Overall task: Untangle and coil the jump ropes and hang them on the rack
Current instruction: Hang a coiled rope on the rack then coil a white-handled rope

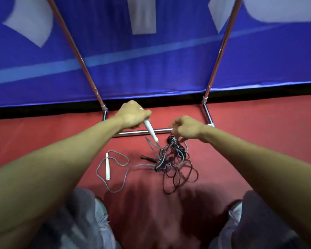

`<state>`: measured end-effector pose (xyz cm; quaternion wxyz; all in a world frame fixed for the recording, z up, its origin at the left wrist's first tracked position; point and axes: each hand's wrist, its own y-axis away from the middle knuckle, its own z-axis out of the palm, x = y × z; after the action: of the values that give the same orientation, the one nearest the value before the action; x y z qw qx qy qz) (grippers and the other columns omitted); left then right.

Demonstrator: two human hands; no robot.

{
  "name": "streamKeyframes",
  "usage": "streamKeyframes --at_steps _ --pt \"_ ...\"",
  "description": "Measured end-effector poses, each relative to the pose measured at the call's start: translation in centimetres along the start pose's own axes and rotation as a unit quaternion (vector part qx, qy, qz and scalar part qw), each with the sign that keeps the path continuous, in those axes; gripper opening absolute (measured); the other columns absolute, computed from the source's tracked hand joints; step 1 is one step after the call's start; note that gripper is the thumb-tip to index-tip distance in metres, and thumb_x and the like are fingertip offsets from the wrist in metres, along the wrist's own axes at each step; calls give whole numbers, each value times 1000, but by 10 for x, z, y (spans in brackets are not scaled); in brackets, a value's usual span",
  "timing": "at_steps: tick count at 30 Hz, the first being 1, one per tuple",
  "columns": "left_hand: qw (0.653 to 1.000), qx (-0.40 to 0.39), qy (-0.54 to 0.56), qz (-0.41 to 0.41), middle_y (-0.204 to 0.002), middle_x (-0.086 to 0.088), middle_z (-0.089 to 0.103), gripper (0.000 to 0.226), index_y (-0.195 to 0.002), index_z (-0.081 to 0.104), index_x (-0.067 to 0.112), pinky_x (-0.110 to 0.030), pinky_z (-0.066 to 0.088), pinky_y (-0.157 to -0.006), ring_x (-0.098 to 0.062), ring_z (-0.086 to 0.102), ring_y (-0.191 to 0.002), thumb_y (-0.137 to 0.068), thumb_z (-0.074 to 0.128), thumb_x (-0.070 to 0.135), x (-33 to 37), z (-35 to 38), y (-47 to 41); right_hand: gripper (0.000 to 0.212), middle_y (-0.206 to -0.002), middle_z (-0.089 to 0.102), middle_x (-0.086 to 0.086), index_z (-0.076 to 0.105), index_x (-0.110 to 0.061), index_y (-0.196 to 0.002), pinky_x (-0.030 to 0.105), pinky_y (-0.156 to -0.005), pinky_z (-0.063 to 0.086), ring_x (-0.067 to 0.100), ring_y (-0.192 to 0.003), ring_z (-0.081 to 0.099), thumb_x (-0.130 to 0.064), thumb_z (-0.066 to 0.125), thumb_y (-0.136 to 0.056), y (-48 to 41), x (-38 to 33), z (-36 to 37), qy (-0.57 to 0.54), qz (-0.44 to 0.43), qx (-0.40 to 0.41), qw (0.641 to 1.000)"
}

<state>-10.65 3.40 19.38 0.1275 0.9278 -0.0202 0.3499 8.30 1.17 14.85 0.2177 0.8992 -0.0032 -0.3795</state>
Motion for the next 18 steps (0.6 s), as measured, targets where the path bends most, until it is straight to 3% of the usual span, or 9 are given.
streamKeyframes --at_steps 2,4,7,12,15,18 --pt "998 22 51 33 -46 -7 52 26 -71 77 10 -17 35 -38 -15 40 -34 -81 55 19 20 -21 12 32 -98 62 10 60 -8 -115 39 -79 52 22 -82 57 0 62 -83 11 -18 -11 10 -26 -35 999" --pt "989 41 135 51 -45 -6 49 28 -73 78 10 -20 33 -38 -16 39 -38 -81 53 19 34 -37 21 37 -100 60 5 58 -7 -118 32 -76 47 18 -83 54 -5 68 -83 19 -29 -17 48 -62 -61 995" --pt "967 68 242 52 -43 -5 46 30 -69 76 10 -20 30 -37 -16 38 -39 -82 51 18 40 -51 27 31 -97 64 1 63 -8 -115 29 -87 46 14 -88 58 -14 69 -85 22 -38 -23 94 -107 -53 988" --pt "923 72 377 24 -44 -8 46 27 -77 74 4 -27 29 -44 -21 38 -42 -83 51 15 30 -58 24 9 -87 70 6 69 -9 -90 30 -80 52 15 -78 64 -9 60 -91 14 -39 -43 95 -134 3 986" --pt "944 8 326 54 -55 -8 57 20 -99 72 10 -25 35 -45 -19 47 -43 -91 55 13 31 -66 24 10 -85 70 10 65 -2 -94 34 -71 58 22 -71 66 -3 54 -94 11 -39 -54 -8 -119 62 991" --pt "983 -45 159 80 -72 -10 67 33 -116 63 16 -24 41 -48 -16 55 -47 -89 56 -2 30 -65 28 12 -80 67 17 60 -4 -86 35 -62 60 26 -60 64 4 53 -93 10 -50 -67 -163 -120 120 972"
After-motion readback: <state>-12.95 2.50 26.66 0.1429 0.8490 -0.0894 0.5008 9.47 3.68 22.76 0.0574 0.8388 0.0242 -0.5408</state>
